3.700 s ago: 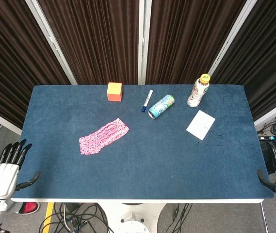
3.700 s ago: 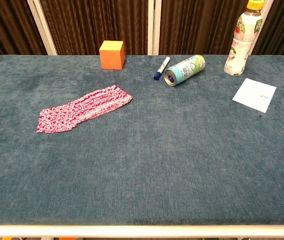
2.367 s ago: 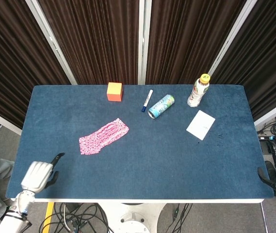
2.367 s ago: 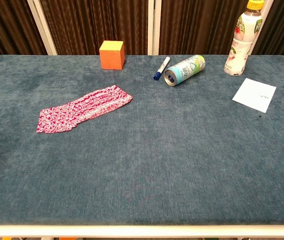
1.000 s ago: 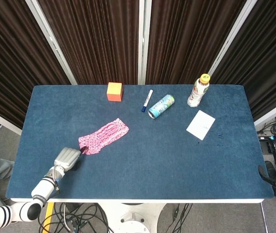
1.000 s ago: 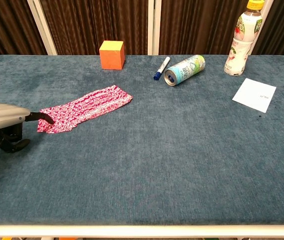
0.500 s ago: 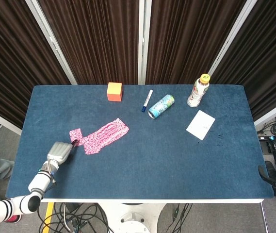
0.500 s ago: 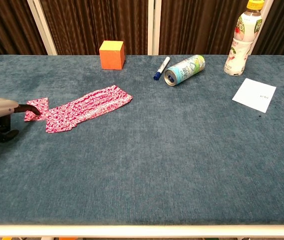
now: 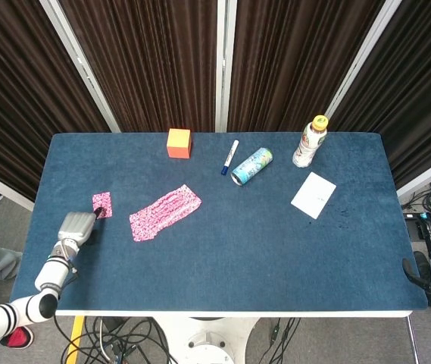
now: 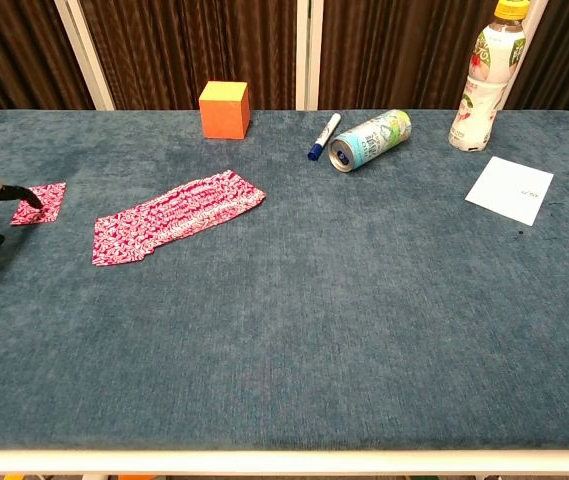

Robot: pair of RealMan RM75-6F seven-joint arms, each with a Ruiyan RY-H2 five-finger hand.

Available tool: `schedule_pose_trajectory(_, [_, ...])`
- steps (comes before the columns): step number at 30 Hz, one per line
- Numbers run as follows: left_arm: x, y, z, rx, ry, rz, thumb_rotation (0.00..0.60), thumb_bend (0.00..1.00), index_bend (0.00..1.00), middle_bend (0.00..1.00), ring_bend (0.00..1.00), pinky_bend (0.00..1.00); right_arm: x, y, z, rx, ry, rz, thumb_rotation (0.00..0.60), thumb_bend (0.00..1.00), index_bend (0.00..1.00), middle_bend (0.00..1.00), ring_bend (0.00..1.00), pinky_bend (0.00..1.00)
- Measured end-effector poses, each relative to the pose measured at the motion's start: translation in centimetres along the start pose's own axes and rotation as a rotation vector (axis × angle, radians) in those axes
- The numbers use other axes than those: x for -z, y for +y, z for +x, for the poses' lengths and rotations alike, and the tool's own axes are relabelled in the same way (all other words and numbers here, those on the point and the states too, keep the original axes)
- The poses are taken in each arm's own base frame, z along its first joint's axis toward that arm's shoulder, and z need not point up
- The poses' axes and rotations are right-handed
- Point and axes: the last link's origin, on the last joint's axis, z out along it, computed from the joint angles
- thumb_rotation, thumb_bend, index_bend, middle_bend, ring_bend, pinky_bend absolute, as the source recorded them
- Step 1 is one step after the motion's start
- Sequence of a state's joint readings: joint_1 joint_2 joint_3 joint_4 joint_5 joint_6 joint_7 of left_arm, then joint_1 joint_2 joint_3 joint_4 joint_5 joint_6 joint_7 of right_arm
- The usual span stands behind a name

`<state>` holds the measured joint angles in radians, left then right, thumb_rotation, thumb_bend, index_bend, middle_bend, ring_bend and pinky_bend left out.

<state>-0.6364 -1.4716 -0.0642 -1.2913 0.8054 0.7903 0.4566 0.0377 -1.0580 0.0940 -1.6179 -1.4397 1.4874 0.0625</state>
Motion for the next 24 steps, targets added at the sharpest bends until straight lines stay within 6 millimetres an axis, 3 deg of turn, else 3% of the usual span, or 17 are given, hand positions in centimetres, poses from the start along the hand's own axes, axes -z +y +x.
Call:
schedule_pose_trajectory(7, [1.4,2.4,0.4,0.022,0.028,-0.098,0.6,0.55,0.13,1.0,1.0,1.0,0.0,0.1,-0.2,-0.002,-0.007,0.001,0.6,0.28,0.0,0.0,0.0,0.0])
schedule_pose_trajectory(12, [2.7,5.3,0.3,0.03,0.053,-0.206,0.6,0.55,0.13,1.0,1.0,1.0,0.0,0.3,-0.2,-0.003,-0.006,-0.007,0.6,0.28,0.0,0.0,0.0,0.0])
schedule_pose_trajectory(17, [2.7,8.1,-0.5,0.039,0.036,-0.264,0.6,0.55,0.13,1.0,1.0,1.0,-0.1,0.2,-0.4,-0.009,-0.017,0.0,0.6,0.28,0.0,0.0,0.0,0.0])
schedule_pose_trajectory(24, [2.0,8.8,-0.8,0.017,0.031,-0.256,0.6,0.55,0.13,1.0,1.0,1.0,-0.1,0.6,-0.1,-0.018,-0.007,-0.007,0.6,0.28,0.0,0.0,0.0,0.0])
